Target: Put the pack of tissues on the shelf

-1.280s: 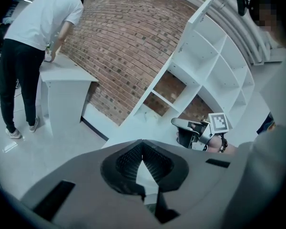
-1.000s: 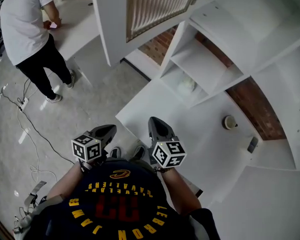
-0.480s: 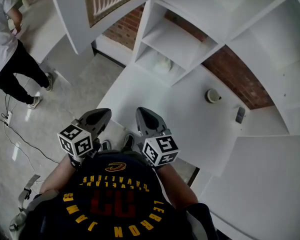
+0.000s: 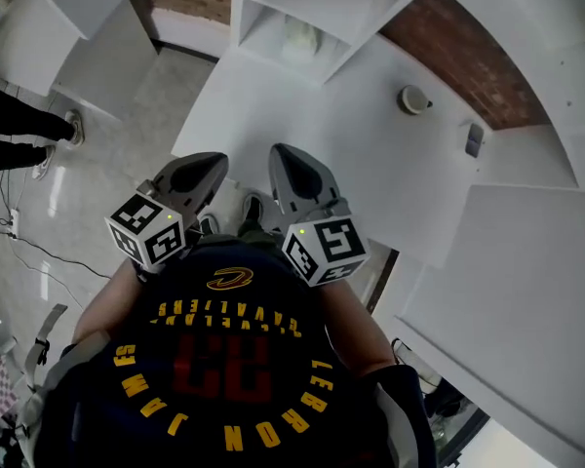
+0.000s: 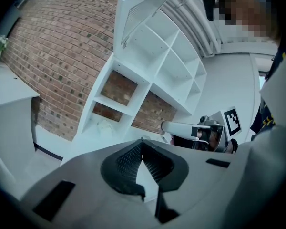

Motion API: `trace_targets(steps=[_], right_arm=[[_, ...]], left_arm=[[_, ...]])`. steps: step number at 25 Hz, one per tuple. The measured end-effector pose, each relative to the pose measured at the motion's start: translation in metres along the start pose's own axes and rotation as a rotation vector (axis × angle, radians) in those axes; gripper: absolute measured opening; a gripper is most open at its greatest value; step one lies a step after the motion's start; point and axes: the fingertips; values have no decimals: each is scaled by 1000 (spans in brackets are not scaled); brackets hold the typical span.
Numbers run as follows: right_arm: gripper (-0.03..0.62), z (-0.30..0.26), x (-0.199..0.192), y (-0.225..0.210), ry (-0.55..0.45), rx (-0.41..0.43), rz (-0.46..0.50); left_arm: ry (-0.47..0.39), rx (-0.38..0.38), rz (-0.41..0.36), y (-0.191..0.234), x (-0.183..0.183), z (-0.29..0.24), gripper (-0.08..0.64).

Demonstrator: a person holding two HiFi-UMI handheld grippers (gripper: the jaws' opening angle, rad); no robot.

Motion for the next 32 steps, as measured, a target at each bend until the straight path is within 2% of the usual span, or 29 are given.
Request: trace_targets(steps=[7, 32], right_arm=[[8, 12, -16, 7, 17, -7, -38], [8, 4, -25, 27, 35, 44, -40]], left_arm=[[52, -9, -8, -6, -19, -1, 2], [34, 21, 0, 3, -20, 11, 2]])
Point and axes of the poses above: the fingertips, and each gripper's own axes: z backward along the fingers, y to its left, x out of its top, and after that the axes turned 13 degrees about z, right-handed
